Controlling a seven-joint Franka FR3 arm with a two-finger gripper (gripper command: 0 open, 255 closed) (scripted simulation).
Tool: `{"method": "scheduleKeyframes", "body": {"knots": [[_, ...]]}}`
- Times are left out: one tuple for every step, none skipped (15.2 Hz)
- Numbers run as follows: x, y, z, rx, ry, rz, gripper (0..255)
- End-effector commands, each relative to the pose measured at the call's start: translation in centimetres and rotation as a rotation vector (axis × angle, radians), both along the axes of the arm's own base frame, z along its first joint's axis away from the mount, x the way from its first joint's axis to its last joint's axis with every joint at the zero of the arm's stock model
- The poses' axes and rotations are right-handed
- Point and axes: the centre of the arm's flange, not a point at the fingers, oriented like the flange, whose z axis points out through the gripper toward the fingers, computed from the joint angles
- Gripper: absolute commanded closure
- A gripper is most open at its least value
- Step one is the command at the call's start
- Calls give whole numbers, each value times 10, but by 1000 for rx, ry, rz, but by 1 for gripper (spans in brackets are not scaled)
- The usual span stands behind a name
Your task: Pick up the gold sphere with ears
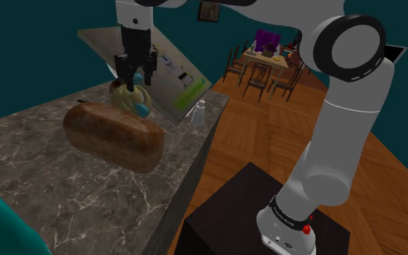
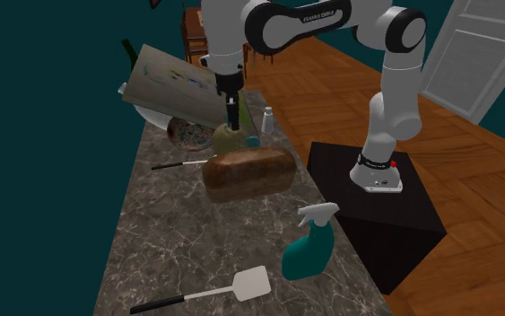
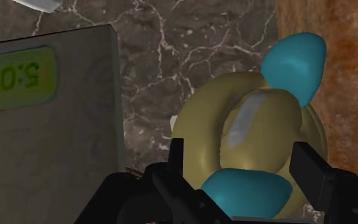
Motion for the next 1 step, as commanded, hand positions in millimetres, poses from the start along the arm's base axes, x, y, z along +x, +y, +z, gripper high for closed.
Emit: {"method": "scheduleKeyframes", "body": {"knots": [[0, 0, 4, 1, -1, 0, 255]]}}
